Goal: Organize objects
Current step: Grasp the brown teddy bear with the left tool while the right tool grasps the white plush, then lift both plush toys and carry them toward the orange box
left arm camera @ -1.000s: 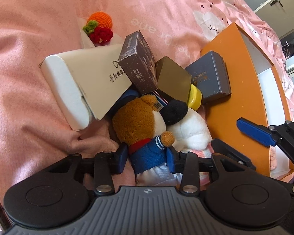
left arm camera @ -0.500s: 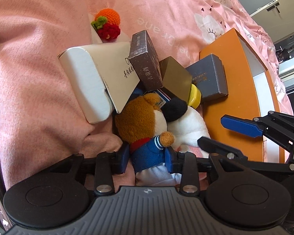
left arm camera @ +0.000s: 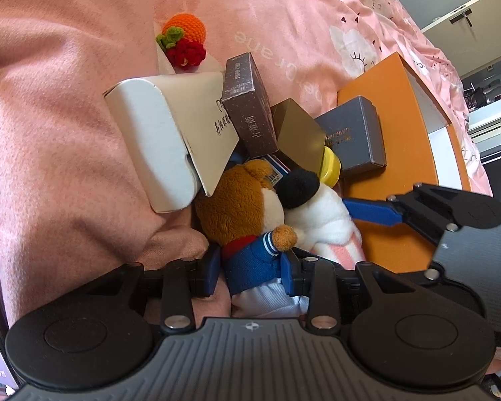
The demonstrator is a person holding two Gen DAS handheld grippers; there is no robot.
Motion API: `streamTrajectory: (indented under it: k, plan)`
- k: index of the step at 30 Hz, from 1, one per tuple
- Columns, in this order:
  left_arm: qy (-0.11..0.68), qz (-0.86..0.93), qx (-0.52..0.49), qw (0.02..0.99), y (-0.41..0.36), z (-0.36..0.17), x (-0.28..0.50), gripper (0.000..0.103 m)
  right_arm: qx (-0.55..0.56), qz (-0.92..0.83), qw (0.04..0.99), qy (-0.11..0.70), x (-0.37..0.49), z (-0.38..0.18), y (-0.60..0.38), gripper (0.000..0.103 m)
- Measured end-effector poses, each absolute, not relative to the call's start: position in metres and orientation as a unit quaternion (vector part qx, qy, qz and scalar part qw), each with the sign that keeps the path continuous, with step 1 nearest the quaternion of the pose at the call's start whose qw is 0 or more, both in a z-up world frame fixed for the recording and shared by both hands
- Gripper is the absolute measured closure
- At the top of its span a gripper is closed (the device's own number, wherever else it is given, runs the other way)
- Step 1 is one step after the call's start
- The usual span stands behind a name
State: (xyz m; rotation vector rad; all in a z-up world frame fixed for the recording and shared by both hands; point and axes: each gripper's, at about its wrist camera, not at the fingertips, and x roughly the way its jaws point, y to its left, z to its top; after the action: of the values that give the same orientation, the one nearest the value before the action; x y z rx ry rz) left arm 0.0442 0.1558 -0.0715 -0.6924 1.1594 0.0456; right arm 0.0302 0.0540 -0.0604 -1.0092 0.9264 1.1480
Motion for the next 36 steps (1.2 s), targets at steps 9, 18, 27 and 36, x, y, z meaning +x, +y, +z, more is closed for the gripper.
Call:
streamTrajectory:
  k: [9,18,27,36]
  plan:
    - [0.536,0.018,-0.3,0.789,0.15,-0.071,0.045,0.062,-0.432,0.494,0.628,0.417,0.039,-0.059,0.044,0.039]
    - [0.517,0.01,-0.279,0.809,0.142,-0.055,0.04,0.063,-0.374,0.515,0.662,0.397,0.037,-0.027,0.02,0.043]
    - [0.459,0.016,-0.26,0.849,0.136,-0.007,0.034,0.066,-0.238,0.545,0.7,0.395,0.066,0.02,-0.016,0.043]
    - [0.382,0.008,-0.237,0.893,0.112,0.045,0.034,0.066,-0.146,0.542,0.747,0.355,0.084,0.069,-0.045,0.043]
